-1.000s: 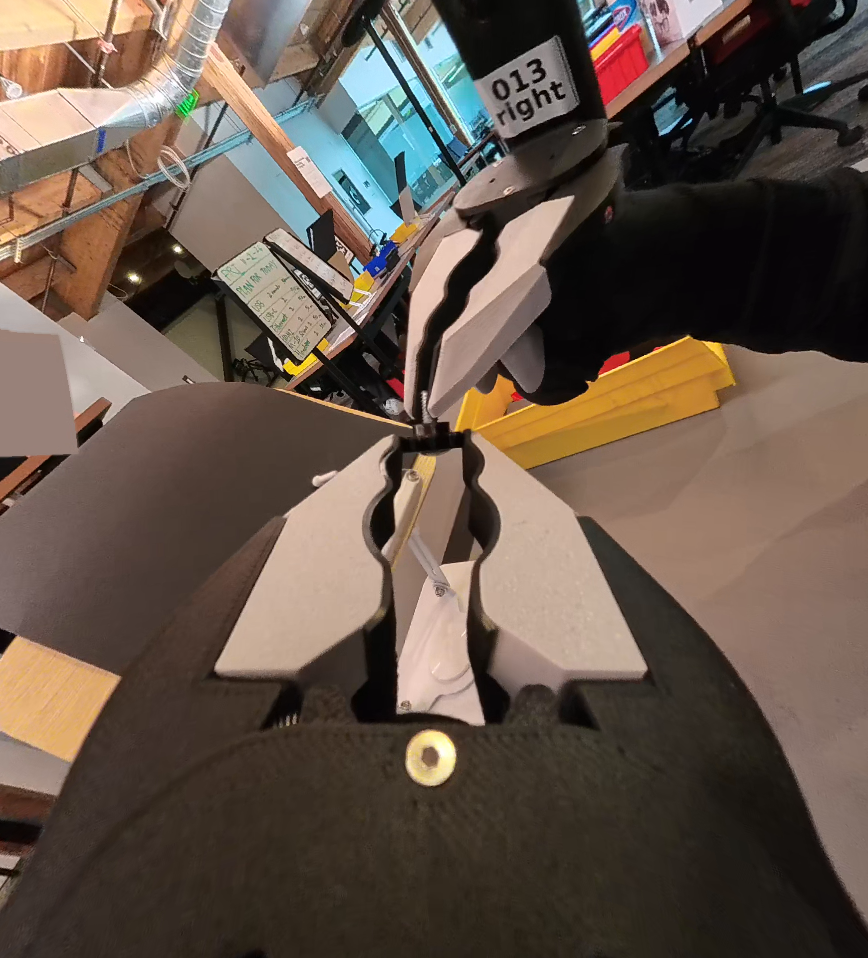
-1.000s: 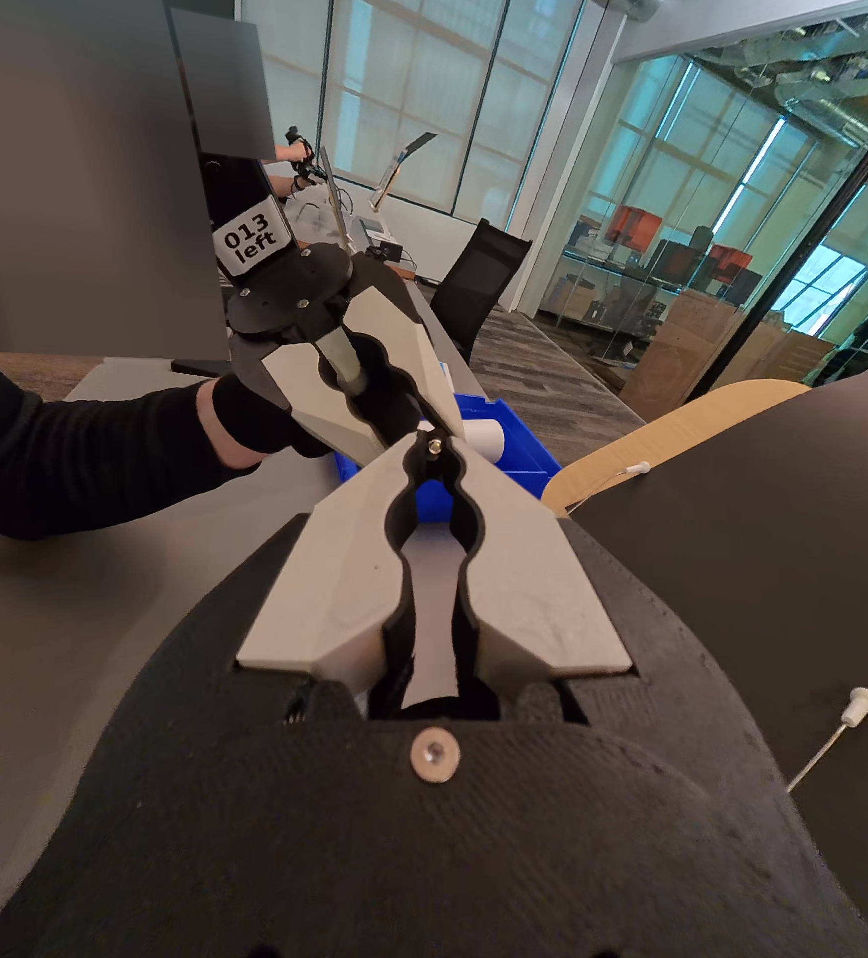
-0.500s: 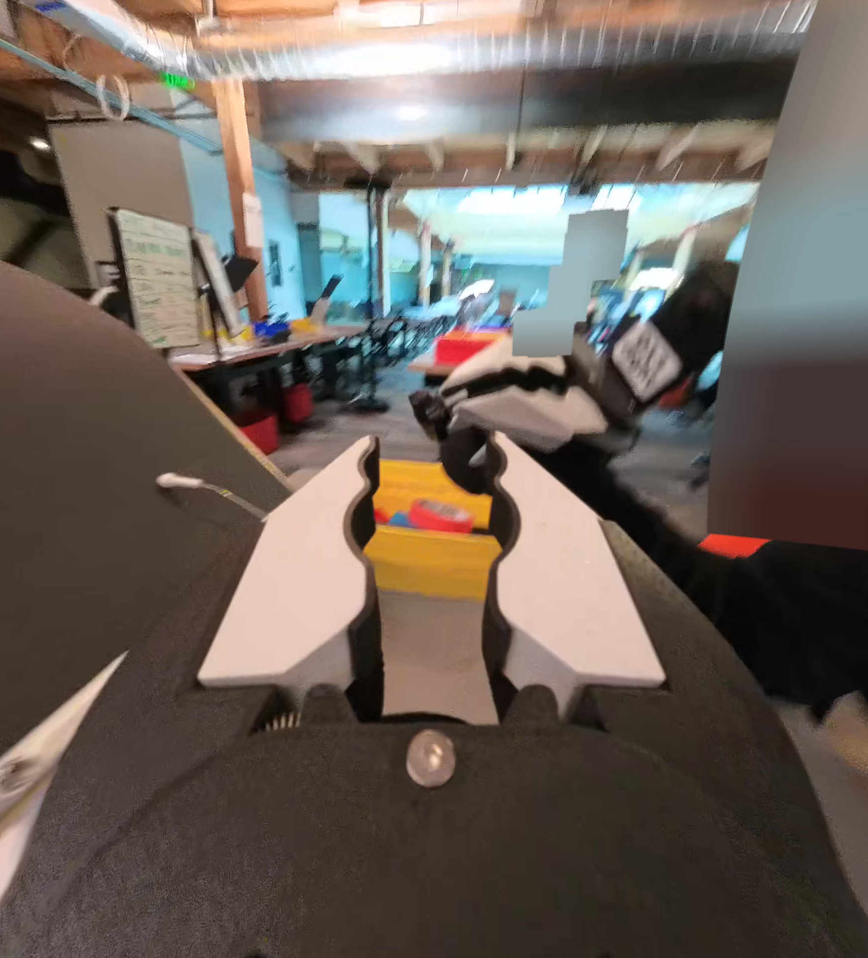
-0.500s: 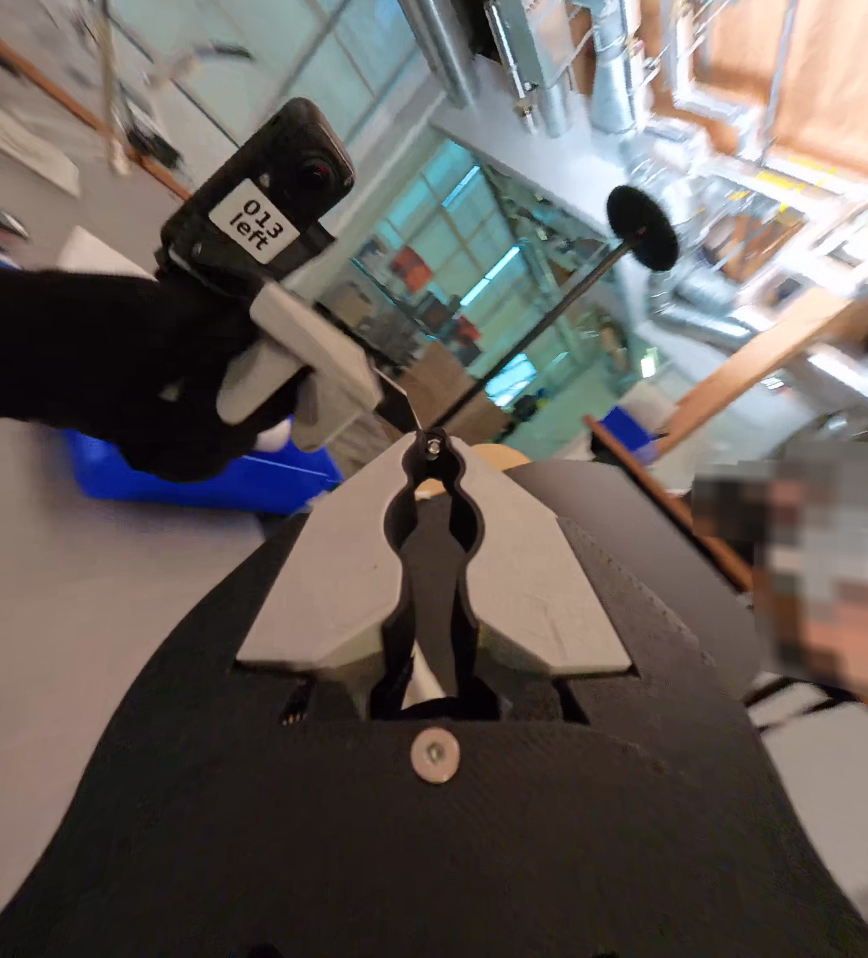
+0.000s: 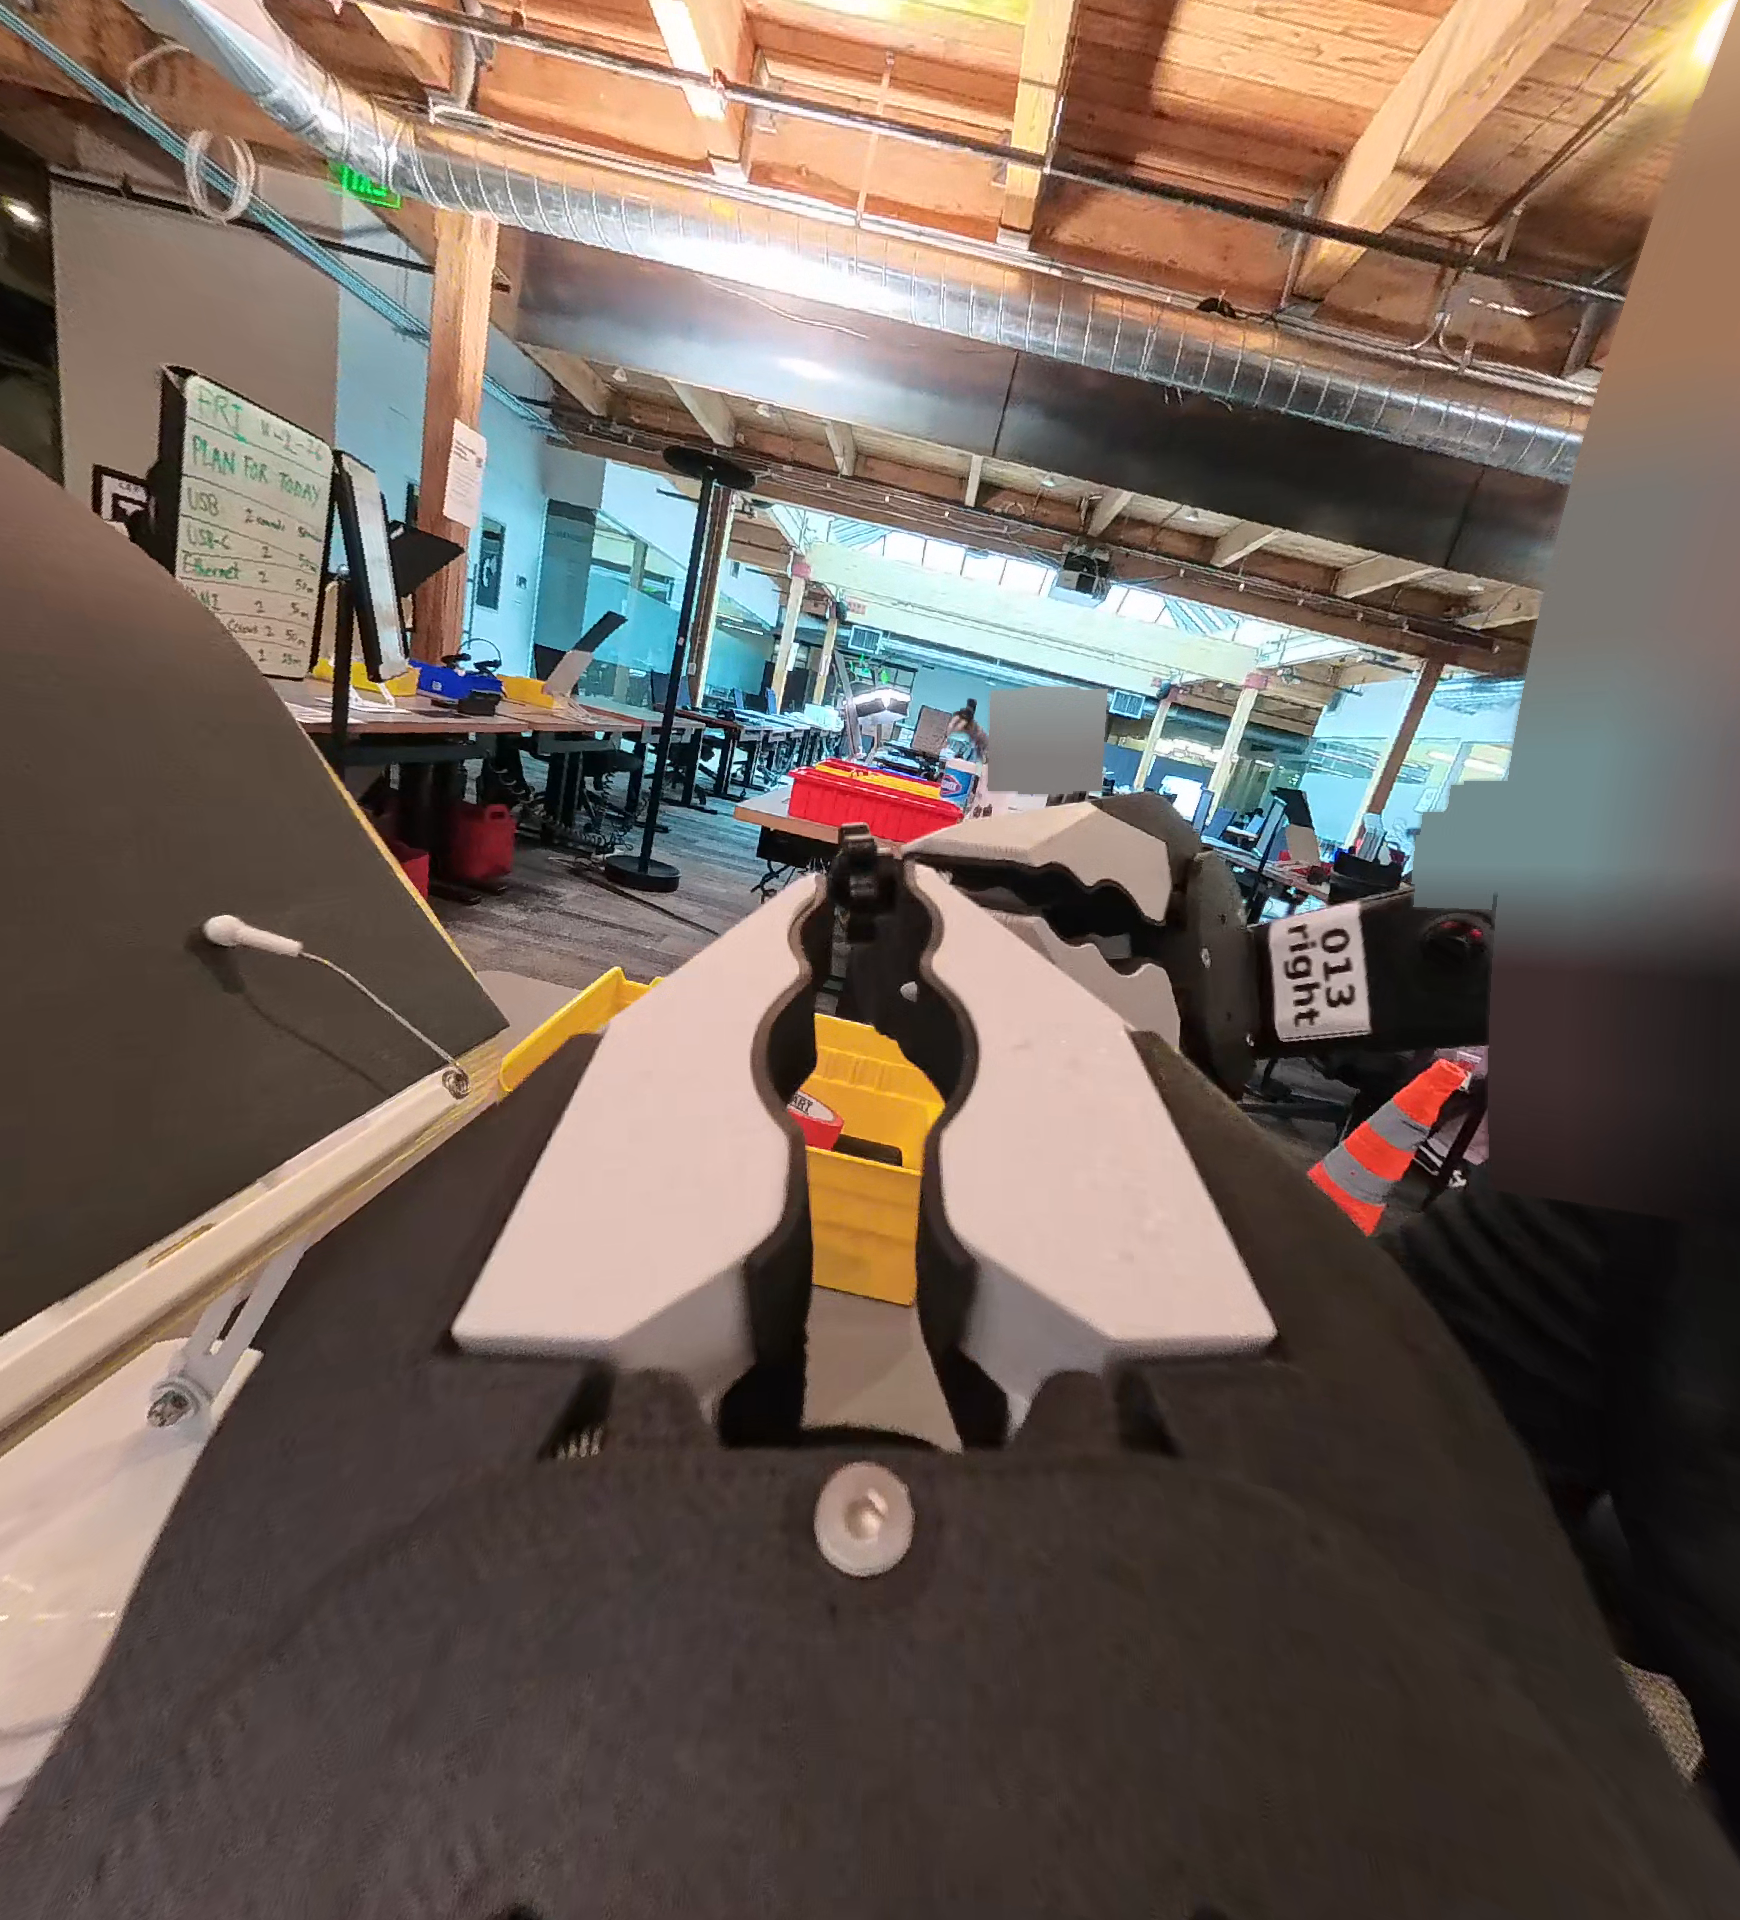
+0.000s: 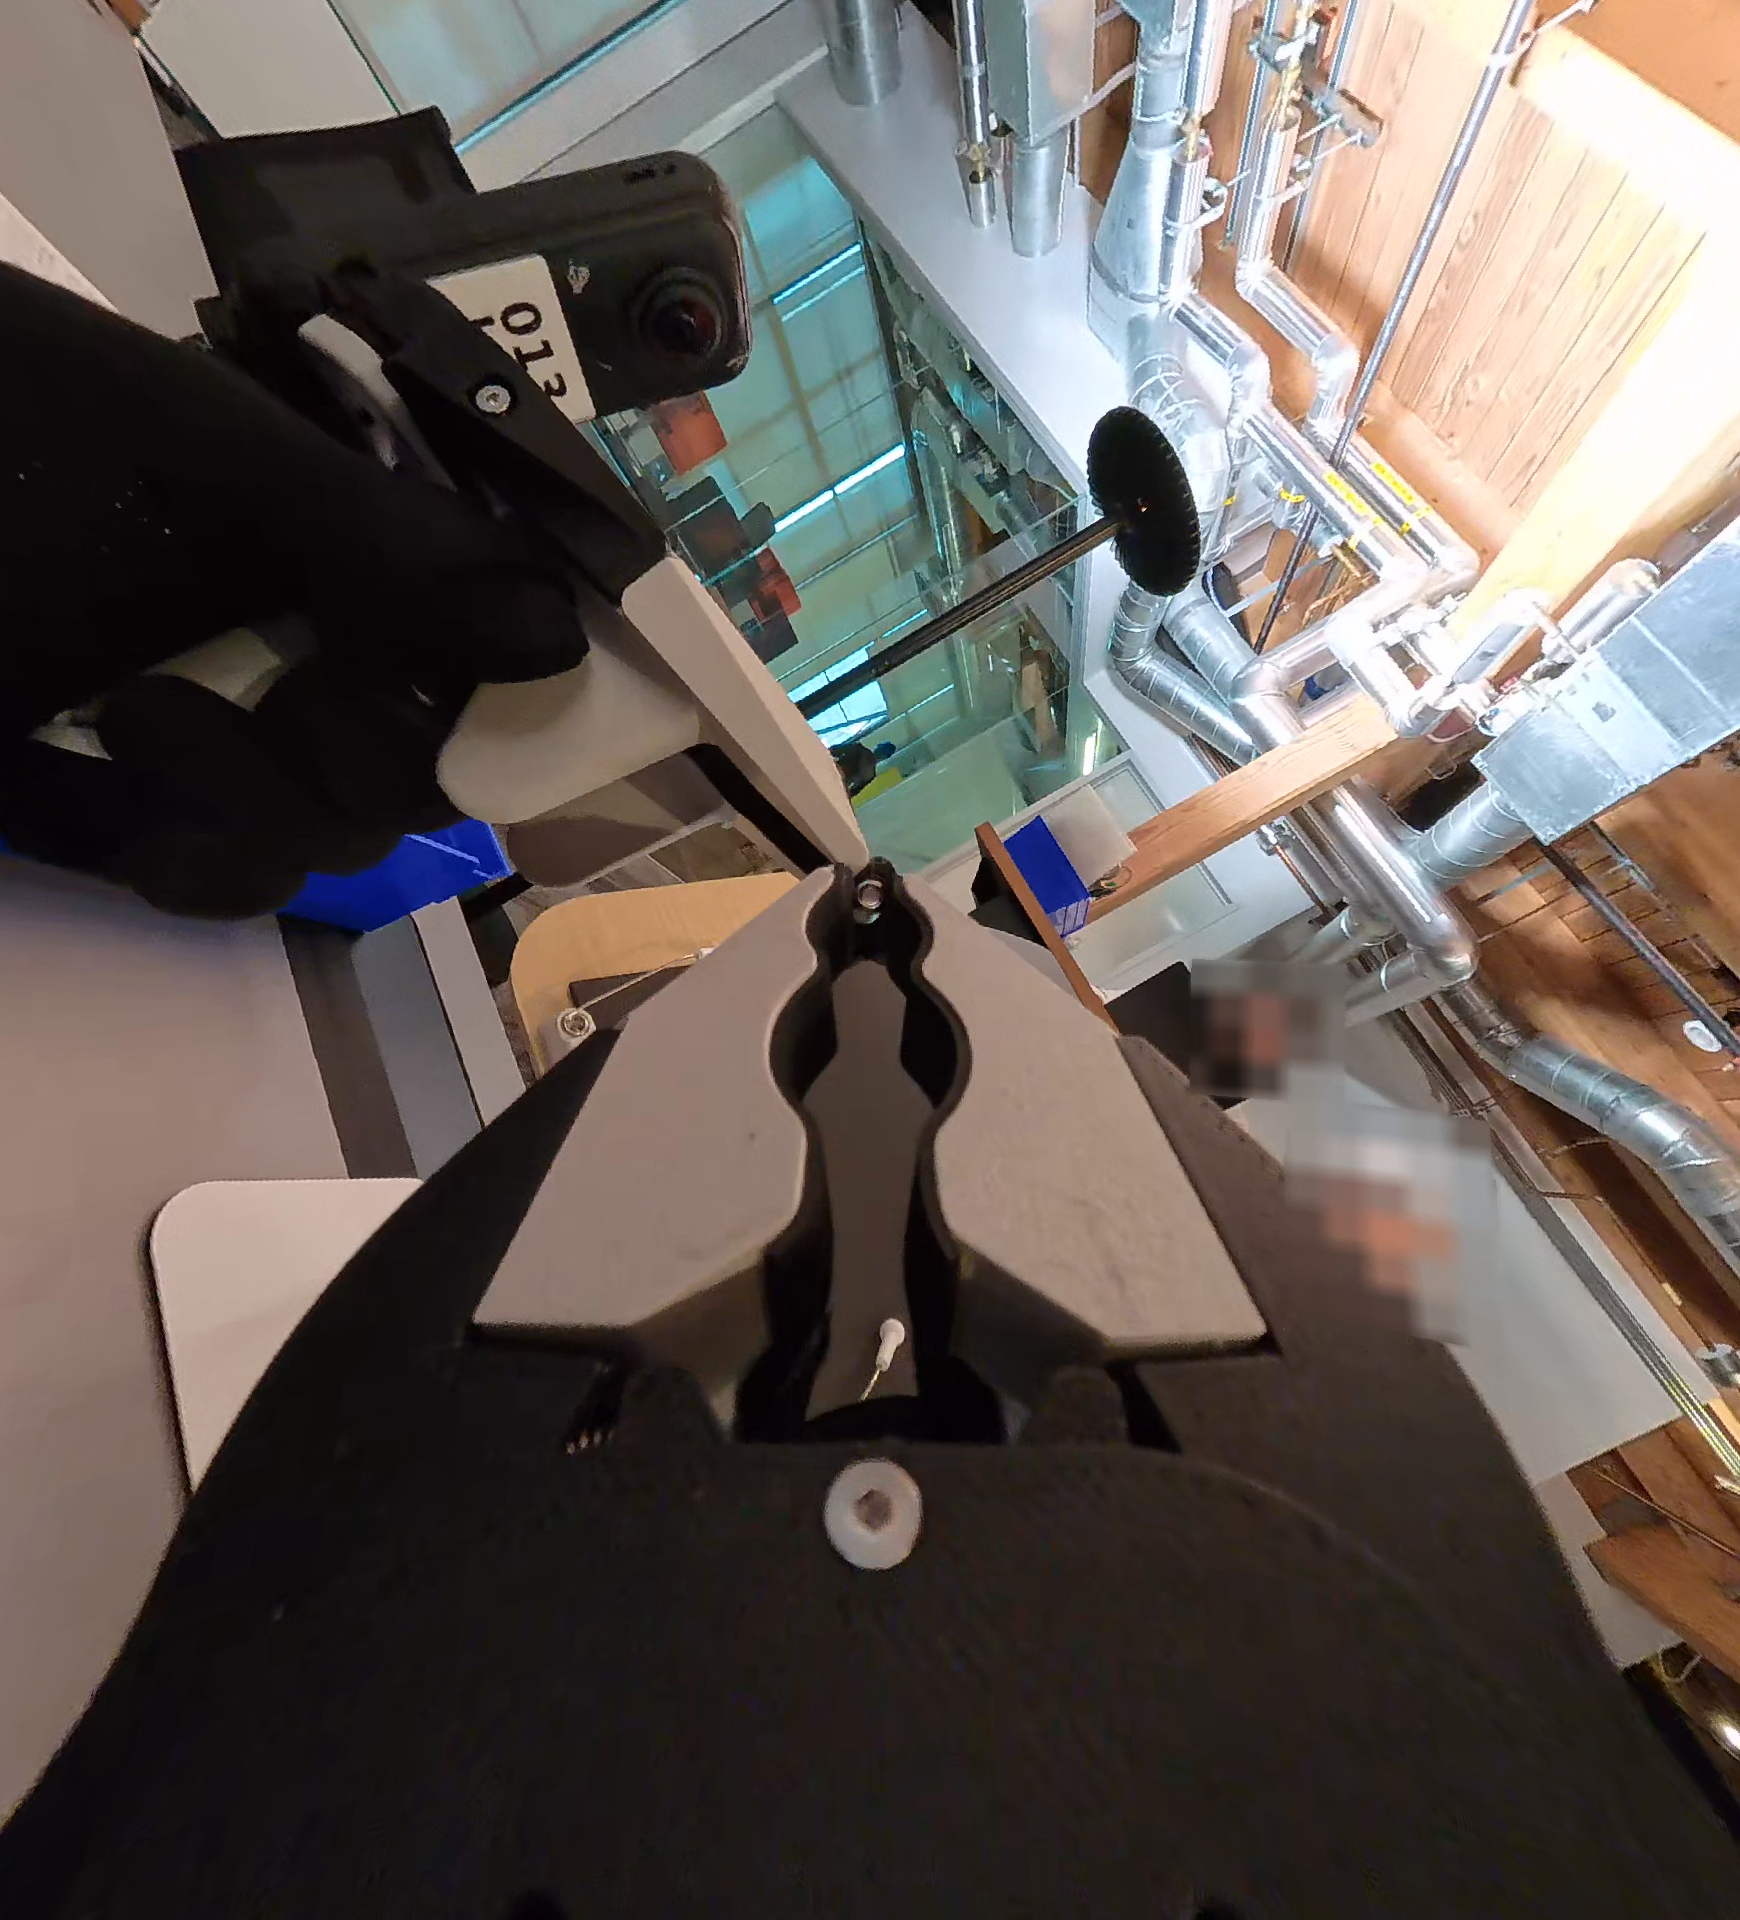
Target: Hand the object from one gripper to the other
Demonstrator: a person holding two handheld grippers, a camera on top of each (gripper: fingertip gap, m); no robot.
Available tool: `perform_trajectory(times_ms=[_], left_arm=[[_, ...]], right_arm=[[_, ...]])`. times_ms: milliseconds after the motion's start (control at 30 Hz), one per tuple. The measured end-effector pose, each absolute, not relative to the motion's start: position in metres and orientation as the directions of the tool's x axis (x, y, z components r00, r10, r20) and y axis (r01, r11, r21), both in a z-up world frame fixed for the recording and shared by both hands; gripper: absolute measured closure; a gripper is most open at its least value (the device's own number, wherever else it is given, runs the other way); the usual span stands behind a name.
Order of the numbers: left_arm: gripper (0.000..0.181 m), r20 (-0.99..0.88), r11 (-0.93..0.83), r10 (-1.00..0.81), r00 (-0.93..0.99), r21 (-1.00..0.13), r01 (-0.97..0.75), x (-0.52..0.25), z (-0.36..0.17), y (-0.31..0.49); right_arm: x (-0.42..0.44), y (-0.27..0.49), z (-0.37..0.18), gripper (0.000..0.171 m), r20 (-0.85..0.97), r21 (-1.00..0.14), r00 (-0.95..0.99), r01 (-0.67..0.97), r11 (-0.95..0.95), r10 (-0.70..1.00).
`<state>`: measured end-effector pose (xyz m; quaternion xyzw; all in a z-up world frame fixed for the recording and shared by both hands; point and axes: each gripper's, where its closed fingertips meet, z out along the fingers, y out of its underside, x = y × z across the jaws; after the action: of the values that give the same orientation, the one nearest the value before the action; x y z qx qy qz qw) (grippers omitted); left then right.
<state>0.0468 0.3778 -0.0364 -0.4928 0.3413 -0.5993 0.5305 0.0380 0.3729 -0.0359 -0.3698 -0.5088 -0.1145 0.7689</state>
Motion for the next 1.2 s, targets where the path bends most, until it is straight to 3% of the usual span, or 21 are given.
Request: perform_trajectory(times_ms=[433,700,767,867,933,1000,1067,1200], left_arm=[[0.173,0.202,-0.178,-0.978,0.051,-0.937,0.300,0.046,-0.035,0.375],[0.174,0.172,-0.152,-0.984,0.041,-0.938,0.311,0.042,-0.033,0.374],[0.173,0.149,-0.128,-0.988,0.048,-0.944,0.306,0.038,-0.033,0.374],[0.174,0.051,-0.018,-0.992,0.112,-0.960,0.278,0.028,-0.032,0.376],[0.174,-0.102,0.141,-0.978,0.183,-0.967,0.213,0.024,-0.032,0.372],[0.173,-0.302,0.333,-0.911,0.280,-0.941,0.066,0.024,-0.038,0.370],[0.173,-0.536,0.531,-0.771,0.344,-0.839,-0.117,0.027,-0.043,0.367],[0.173,-0.801,0.692,-0.487,0.347,-0.597,-0.406,0.034,-0.052,0.368]], right_arm=[[0.036,0.370,-0.034,0.167,0.858,-0.469,0.464,0.532,0.705,0.221],[0.032,0.360,-0.030,0.142,0.854,-0.476,0.454,0.482,0.736,0.255],[0.035,0.355,-0.027,0.139,0.823,-0.529,0.466,0.422,0.736,0.325],[0.037,0.354,-0.033,0.135,0.674,-0.731,0.433,0.272,0.626,0.599],[0.039,0.359,-0.040,0.129,0.469,-0.882,0.386,0.162,0.442,0.794],[0.041,0.361,-0.046,0.135,0.259,-0.965,0.315,0.052,0.256,0.913],[0.043,0.362,-0.051,0.135,0.072,-0.997,0.231,-0.020,0.079,0.970],[0.040,0.363,-0.060,0.132,-0.163,-0.985,0.113,-0.076,-0.155,0.980]])
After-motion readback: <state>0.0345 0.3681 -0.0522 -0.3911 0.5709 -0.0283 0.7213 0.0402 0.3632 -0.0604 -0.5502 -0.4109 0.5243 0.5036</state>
